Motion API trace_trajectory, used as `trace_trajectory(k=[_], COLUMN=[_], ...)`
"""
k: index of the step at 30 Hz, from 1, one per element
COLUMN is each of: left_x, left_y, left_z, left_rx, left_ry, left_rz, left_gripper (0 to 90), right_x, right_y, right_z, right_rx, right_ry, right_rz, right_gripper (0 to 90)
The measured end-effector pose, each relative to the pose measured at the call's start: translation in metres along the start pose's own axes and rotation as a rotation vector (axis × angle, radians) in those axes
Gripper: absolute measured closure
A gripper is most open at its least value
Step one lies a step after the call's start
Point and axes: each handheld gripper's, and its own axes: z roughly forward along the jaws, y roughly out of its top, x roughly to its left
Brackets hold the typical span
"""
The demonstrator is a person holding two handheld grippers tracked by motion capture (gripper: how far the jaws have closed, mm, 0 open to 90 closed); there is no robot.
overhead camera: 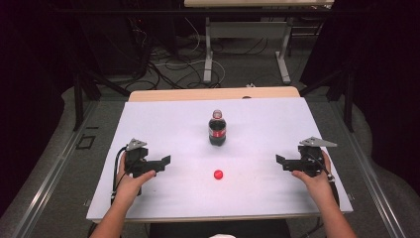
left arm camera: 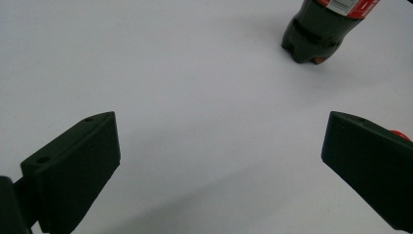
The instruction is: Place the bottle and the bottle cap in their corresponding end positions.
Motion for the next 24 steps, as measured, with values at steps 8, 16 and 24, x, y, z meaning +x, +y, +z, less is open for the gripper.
trace_trajectory(k=[8, 16, 24], left_x=[0.009, 0.017, 0.023], left_y=[-0.007, -0.012, -0.014], left_z=[0.000, 0.001, 0.001], left_rx=[-0.028, -0.012, -0.007], left_ry=[0.039, 0.116, 0.123], left_rz=[-0.032, 0.011, -0.020], left_gripper=[0.8, 0.9, 1.3], right_x=[-0.010, -0.018, -0.019], right_y=[-0.011, -0.021, -0.027], right_z=[0.002, 0.003, 0.007], right_rx=[0.012, 0.035, 0.077], right_ry=[-0.052, -0.079, -0.098], right_rz=[0.023, 0.045, 0.056], right_gripper=[0.5, 0.5, 0.5])
